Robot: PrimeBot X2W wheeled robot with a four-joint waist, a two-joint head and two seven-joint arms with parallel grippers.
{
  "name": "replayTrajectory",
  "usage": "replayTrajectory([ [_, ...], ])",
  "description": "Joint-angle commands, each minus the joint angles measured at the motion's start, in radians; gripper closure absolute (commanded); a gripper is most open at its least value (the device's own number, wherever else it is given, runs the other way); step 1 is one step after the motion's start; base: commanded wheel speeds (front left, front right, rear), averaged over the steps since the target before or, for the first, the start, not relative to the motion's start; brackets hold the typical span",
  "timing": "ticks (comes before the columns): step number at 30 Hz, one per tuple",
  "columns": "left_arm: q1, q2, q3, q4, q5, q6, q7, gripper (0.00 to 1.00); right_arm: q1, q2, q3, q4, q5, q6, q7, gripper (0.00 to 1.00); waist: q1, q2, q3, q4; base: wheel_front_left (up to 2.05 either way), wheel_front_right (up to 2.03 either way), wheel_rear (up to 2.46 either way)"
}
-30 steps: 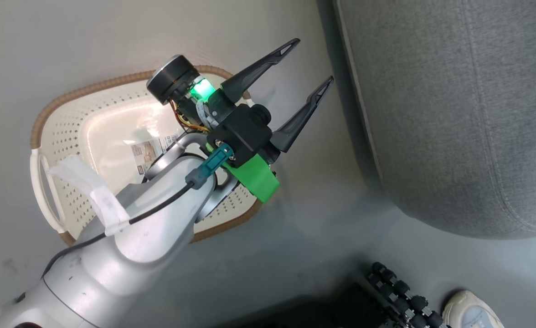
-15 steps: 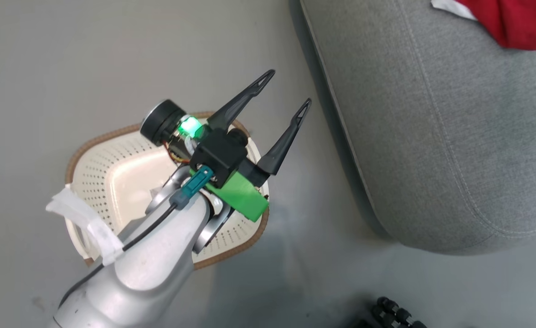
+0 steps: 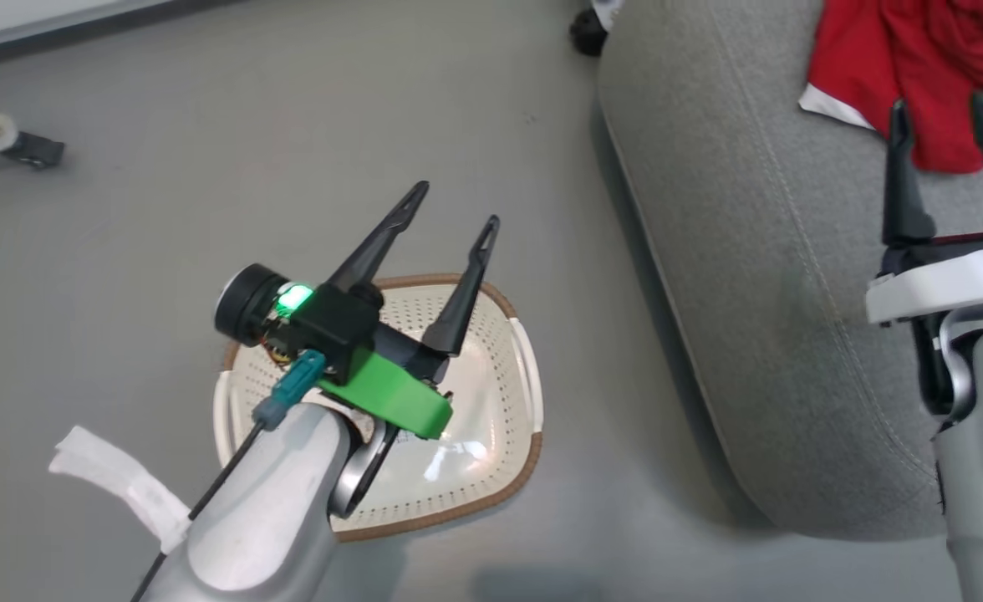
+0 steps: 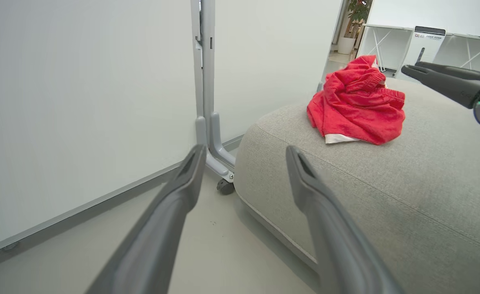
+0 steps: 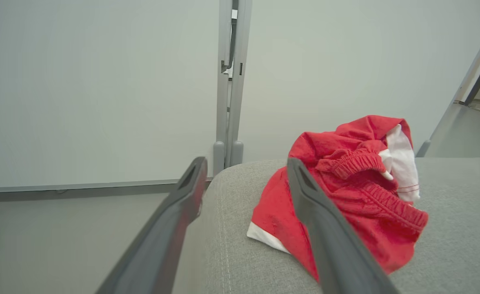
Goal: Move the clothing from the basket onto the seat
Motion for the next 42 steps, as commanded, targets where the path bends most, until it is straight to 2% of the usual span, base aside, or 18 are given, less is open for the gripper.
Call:
replayTrajectory([
  [1, 0.03, -0.003, 0.025, -0.004, 0.003, 0.001, -0.003, 0.0, 0.026, 0.005, 0.01, -0.014, 0.005, -0.001, -0.002, 0.0, 0.0, 0.0, -0.07, 0.075, 0.0, 0.0, 0.0],
  [12, 0.17, -0.029, 0.23, -0.019, 0.023, -0.001, -0.003, 0.0, 0.105, 0.053, 0.077, -0.04, 0.007, -0.001, -0.002, 0.0, 0.0, 0.0, -0.163, 0.169, 0.0, 0.0, 0.0],
  [23, 0.294, -0.06, 0.413, -0.028, 0.055, -0.017, -0.003, 0.0, 0.222, 0.097, 0.088, -0.071, -0.011, -0.001, -0.002, 0.0, 0.0, 0.0, -0.238, 0.214, 0.0, 0.0, 0.0],
  [36, 0.398, -0.089, 0.534, -0.026, 0.107, -0.034, -0.003, 0.0, 0.392, 0.125, 0.09, -0.118, -0.01, -0.001, -0.002, 0.0, 0.0, 0.0, -0.312, 0.234, 0.0, 0.0, 0.0],
  [42, 0.425, -0.1, 0.563, -0.026, 0.132, -0.021, -0.003, 0.0, 0.452, 0.129, 0.109, -0.14, 0.003, -0.001, -0.002, 0.0, 0.0, 0.0, -0.335, 0.241, 0.0, 0.0, 0.0],
])
